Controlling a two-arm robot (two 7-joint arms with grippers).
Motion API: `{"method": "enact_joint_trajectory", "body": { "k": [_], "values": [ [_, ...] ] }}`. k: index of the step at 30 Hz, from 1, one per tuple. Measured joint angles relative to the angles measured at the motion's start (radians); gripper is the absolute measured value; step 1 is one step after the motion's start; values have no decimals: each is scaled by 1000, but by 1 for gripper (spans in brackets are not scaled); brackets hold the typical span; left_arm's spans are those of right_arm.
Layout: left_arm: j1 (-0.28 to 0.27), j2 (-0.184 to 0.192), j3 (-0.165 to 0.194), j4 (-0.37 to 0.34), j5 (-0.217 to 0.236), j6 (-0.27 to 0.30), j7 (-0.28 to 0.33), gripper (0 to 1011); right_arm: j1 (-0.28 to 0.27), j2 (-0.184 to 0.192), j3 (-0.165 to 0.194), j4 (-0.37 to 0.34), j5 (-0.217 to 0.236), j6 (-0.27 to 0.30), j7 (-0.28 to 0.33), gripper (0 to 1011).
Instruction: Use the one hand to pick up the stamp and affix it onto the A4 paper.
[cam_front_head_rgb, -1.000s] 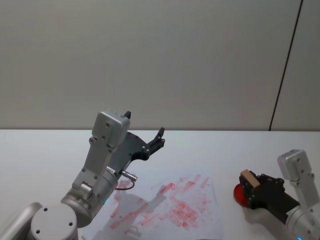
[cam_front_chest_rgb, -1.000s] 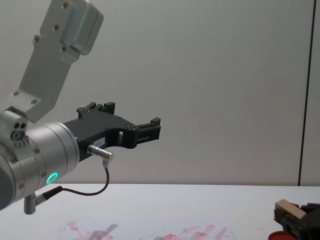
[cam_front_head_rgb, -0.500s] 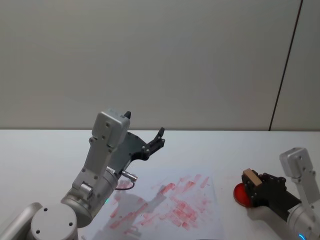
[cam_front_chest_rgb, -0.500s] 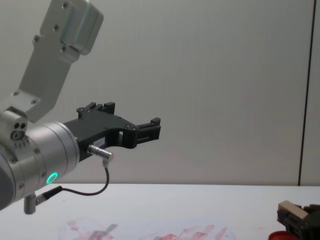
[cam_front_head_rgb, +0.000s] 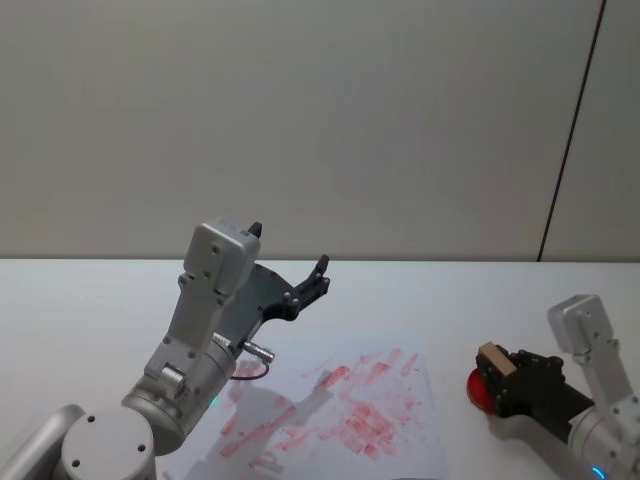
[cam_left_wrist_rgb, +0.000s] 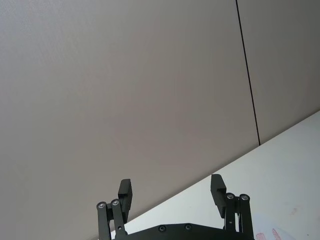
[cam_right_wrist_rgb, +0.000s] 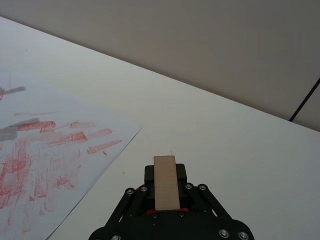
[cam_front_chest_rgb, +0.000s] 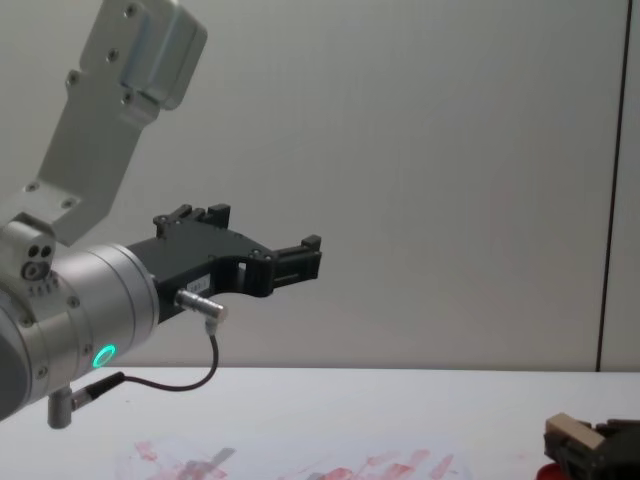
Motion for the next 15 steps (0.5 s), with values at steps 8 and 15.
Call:
{"method": "enact_joint_trajectory", "body": {
  "k": [8, 15],
  "values": [
    [0, 0, 0, 0, 0, 0, 0, 1002, 7, -2, -3, 9, -11, 13, 11, 332],
    [0, 0, 0, 0, 0, 0, 0, 1003, 13, -5, -3, 15, -14, 18, 12, 580]
  ]
}}
